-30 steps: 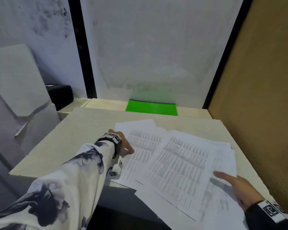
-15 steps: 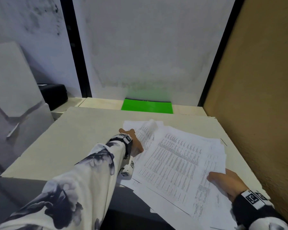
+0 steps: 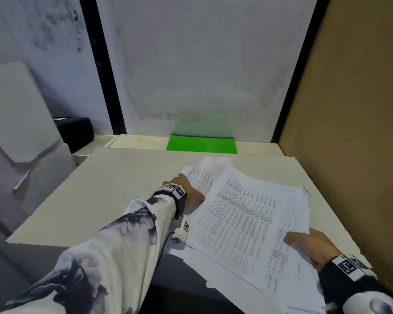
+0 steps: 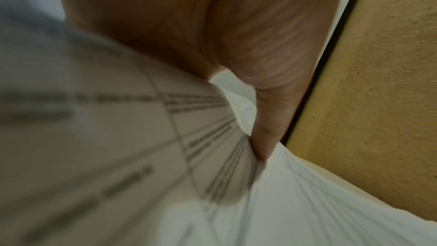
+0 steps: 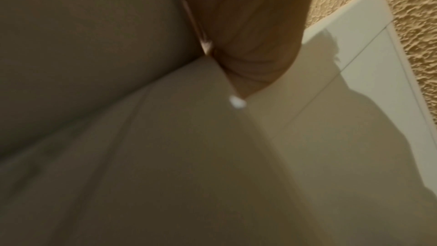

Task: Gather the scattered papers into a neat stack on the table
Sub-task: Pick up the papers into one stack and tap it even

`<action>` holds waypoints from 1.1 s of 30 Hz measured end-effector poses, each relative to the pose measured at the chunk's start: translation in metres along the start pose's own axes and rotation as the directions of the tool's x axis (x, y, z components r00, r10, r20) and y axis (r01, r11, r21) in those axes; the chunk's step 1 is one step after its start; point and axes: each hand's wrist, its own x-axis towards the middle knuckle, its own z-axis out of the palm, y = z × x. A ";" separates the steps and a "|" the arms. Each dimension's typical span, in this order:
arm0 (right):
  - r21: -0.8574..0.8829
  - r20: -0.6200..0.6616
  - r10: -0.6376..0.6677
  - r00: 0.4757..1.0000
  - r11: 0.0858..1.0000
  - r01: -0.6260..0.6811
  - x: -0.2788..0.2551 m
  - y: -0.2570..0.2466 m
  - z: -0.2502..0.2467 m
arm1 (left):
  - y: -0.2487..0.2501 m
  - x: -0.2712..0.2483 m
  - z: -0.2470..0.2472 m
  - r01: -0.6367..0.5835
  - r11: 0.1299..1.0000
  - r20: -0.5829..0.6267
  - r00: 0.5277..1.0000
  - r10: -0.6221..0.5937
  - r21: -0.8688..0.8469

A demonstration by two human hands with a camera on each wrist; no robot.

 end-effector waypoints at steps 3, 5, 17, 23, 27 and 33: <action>-0.015 -0.005 0.004 1.000 1.000 -0.004 0.005 0.002 -0.002 | 0.008 0.002 0.007 -0.072 0.997 0.060 0.996 0.073 -0.026; -0.012 -0.007 -0.001 1.000 1.000 0.001 0.007 0.003 -0.002 | 0.013 0.003 0.009 -0.094 0.991 0.122 0.987 0.106 -0.098; 0.058 -0.006 0.004 1.000 0.998 -0.003 0.017 0.007 -0.003 | 0.011 -0.009 -0.017 0.222 0.639 0.411 0.897 0.163 -0.736; 0.038 -0.005 0.003 1.000 0.999 -0.003 0.019 0.009 -0.005 | -0.027 -0.009 -0.032 0.258 0.656 0.450 0.882 0.139 -0.709; -0.010 -0.039 0.024 0.999 1.000 -0.024 0.019 0.007 -0.004 | -0.056 -0.007 -0.039 0.192 0.688 0.356 0.929 0.103 -0.700; -0.018 -0.081 0.044 0.996 0.999 -0.045 0.021 0.003 -0.003 | -0.061 -0.014 -0.028 0.027 0.756 0.267 0.943 0.198 -0.654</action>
